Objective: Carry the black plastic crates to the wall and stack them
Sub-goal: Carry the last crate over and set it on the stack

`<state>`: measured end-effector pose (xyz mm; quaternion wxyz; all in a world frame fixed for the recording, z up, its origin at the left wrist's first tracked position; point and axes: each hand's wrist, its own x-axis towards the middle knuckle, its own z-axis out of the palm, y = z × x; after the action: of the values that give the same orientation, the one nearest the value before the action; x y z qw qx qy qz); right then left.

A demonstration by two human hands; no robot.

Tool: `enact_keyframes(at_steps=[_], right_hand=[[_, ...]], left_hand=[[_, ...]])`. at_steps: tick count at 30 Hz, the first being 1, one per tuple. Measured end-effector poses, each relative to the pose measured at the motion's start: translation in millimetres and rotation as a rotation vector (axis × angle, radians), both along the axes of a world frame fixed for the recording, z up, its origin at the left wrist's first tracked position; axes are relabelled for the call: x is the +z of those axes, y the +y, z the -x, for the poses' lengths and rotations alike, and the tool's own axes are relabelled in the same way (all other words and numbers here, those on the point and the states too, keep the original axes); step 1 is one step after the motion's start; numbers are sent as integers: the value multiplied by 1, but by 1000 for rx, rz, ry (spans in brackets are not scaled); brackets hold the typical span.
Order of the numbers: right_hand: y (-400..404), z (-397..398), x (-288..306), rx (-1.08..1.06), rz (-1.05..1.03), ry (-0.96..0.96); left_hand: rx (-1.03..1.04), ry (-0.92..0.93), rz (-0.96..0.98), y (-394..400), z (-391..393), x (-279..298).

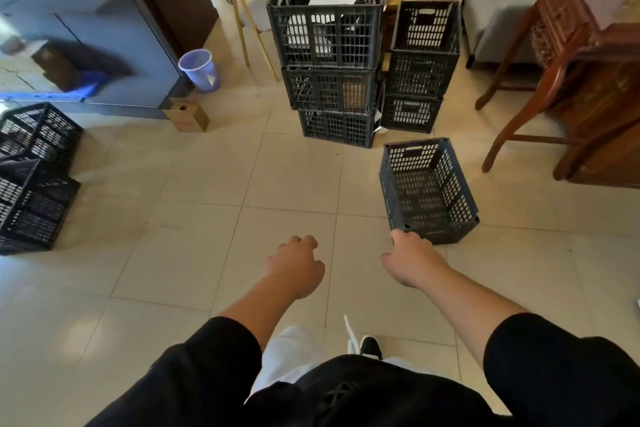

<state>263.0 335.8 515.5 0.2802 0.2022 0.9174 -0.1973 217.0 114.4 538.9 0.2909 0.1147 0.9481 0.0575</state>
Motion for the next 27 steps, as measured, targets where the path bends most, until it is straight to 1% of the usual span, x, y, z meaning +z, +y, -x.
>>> enact_keyframes(at_steps=[3, 6, 10, 15, 18, 22, 27], right_hand=[[11, 46, -7, -20, 7, -15], [23, 100, -13, -39, -7, -37], [39, 180, -17, -108, -19, -46], [61, 256, -24, -269, 25, -29], [80, 280, -29, -421, 62, -45], [123, 289, -44, -647, 100, -105], [197, 308, -59, -793, 85, -144]], left_hand=[[-3, -19, -49, 18, 51, -3], [-38, -19, -59, 34, 110, -10], [-104, -25, -17, 43, 202, -22], [-207, -55, 53, 54, 313, -29], [-285, -52, 100, 76, 368, -31], [-430, -67, 149, 125, 420, -40], [-573, -67, 214, 215, 470, -55]])
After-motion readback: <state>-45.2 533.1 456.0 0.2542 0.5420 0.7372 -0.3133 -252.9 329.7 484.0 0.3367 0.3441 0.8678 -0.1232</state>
